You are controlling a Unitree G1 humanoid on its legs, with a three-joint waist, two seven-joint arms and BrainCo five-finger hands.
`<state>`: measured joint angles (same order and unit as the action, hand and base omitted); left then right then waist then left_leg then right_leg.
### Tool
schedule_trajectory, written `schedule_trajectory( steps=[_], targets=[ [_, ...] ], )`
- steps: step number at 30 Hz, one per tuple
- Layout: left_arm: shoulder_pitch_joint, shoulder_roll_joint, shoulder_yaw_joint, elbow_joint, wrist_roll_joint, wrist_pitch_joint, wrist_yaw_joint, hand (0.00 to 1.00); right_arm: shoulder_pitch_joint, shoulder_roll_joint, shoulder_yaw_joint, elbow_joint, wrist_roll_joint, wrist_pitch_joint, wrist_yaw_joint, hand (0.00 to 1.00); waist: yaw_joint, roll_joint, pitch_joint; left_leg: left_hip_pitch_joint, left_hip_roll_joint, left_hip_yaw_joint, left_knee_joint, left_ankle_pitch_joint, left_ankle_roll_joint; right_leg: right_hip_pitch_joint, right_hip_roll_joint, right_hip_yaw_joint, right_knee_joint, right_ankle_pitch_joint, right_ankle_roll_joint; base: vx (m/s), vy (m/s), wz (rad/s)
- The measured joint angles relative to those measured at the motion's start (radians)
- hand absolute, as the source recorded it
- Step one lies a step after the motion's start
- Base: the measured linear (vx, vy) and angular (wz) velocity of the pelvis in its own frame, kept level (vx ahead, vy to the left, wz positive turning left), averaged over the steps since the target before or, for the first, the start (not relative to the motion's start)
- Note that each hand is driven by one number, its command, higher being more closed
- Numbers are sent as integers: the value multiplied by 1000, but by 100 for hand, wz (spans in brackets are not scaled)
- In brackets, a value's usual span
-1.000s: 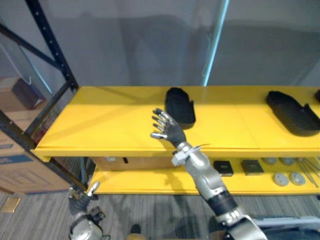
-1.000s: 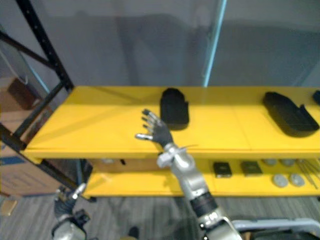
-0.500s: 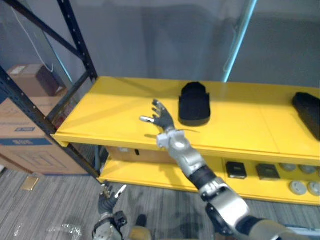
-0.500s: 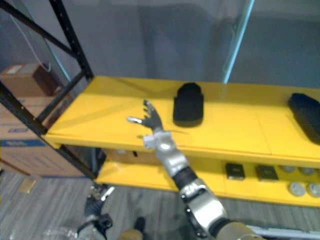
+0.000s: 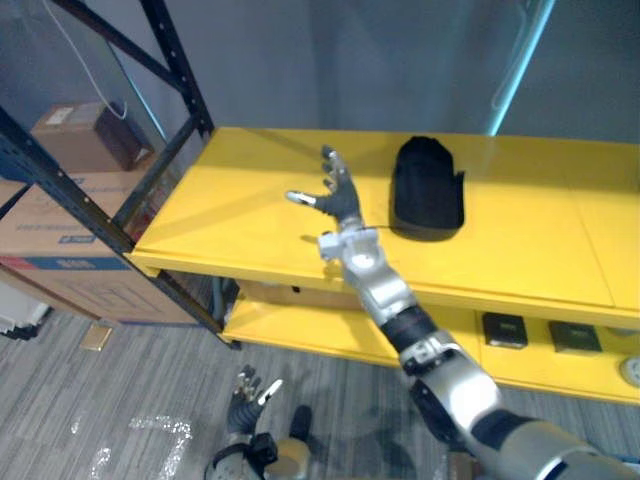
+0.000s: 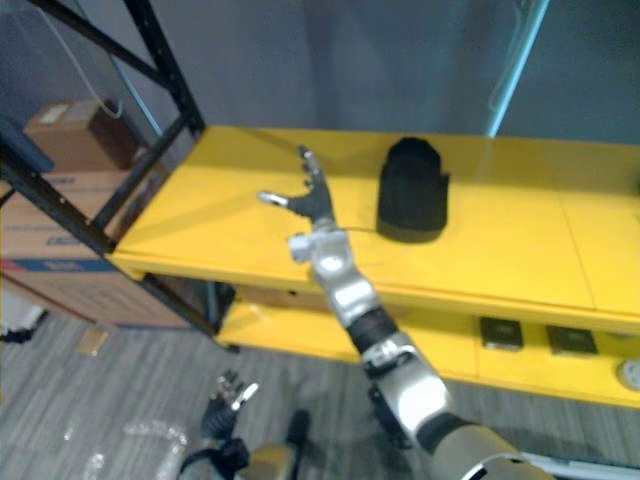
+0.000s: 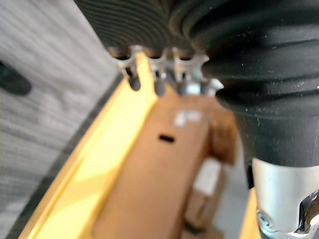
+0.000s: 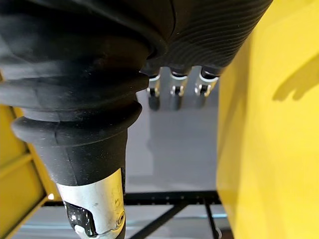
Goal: Walk over and take plastic housings, then place them on the shelf
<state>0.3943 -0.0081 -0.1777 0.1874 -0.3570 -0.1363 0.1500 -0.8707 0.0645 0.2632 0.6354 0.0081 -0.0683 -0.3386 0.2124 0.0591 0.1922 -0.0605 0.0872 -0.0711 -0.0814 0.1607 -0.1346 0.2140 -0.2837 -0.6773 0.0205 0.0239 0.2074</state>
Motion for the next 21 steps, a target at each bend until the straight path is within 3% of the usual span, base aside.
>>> schedule_trajectory(
  steps=[3,5,7,8,13,21],
  targets=[
    [-15,3,-12,11,0,0,1,0,2,-49,-6,-38,-190,-23,-34,0,-8,2,10,7,8,1,0,2,-3,4,8,7,0,-1,-2,-83,-11,-5],
    [-25,17,-29,40,-12,4,0,0,1,-150,-1,-130,-376,-30,-38,0,-14,3,22,7,16,4,-5,3,-4,-3,14,19,3,-6,-9,-96,1,-8],
    [-31,39,-31,40,-30,4,0,0,1,-214,17,-180,-420,-30,-23,0,-23,-1,39,5,24,4,-5,2,-2,-7,22,22,4,-7,-11,-88,-1,-7],
    [-30,61,-30,40,-31,4,0,0,1,-271,50,-205,-429,-4,13,0,-35,-9,51,3,31,6,-5,3,-1,-14,26,27,8,-9,-14,-76,-4,-10],
    [-47,90,-30,40,-36,6,2,0,21,-396,101,-234,-454,79,124,0,-47,-27,67,-3,36,27,-4,7,-4,-40,24,53,20,-9,-16,-30,9,-12],
    [-42,79,-29,18,-37,18,36,0,87,-507,152,-322,-475,173,331,0,-64,-28,76,11,35,54,-2,10,-5,-56,12,76,43,-9,-15,-28,5,-8]
  ],
)
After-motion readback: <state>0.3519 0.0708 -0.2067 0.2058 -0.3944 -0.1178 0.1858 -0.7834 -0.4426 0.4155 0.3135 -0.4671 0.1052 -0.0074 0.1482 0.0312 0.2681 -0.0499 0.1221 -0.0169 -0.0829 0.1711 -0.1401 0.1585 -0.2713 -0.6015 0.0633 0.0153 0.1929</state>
